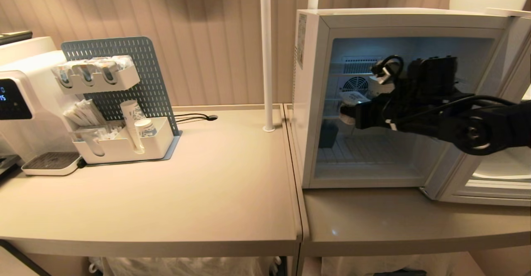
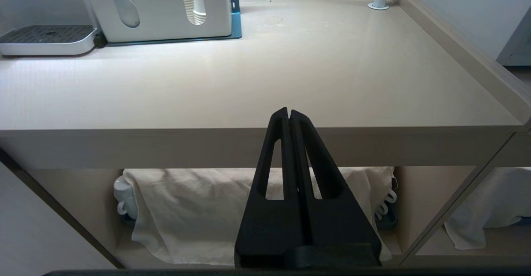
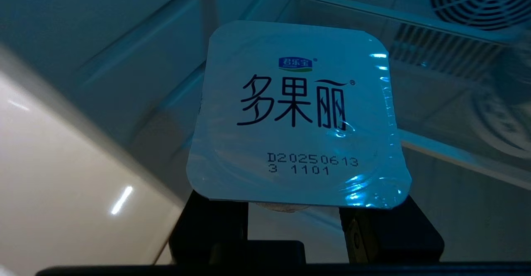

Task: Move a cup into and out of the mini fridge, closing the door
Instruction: Put the yoghurt in the freezer

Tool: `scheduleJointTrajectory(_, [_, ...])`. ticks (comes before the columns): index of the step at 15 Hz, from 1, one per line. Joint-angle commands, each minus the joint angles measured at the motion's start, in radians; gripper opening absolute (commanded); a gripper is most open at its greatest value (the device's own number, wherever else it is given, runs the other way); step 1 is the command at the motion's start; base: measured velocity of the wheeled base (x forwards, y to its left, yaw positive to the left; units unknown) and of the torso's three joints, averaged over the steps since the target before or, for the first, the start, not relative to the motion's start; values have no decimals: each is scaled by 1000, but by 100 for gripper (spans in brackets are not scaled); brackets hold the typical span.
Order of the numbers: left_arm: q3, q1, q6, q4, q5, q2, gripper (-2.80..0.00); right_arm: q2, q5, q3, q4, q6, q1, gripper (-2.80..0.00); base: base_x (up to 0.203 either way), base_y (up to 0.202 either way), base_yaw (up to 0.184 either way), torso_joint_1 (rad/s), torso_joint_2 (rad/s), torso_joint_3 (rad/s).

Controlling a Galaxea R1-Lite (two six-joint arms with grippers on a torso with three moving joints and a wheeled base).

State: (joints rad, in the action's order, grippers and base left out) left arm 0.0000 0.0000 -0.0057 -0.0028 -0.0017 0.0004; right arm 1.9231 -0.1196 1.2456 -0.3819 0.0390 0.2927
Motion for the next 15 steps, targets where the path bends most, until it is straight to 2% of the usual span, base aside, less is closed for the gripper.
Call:
scheduleJointTrajectory(1, [0, 0, 0, 0, 0, 0, -280, 131, 20, 60, -11, -10, 25, -280, 0, 0, 0, 0, 0, 0])
scheduleJointTrajectory(5, [0, 0, -2, 0, 0, 0, -280, 192, 72, 109, -16, -16, 16, -280, 0, 0, 0, 0, 0, 0])
scheduleJointTrajectory(9, [0, 0, -3, 0, 0, 0, -280, 227, 82, 189, 3, -17, -14, -280, 0, 0, 0, 0, 0, 0])
scheduleJointTrajectory(15, [0, 0, -2, 0, 0, 0, -280, 102, 89, 214, 122, -27, -18, -280, 0, 0, 0, 0, 0, 0])
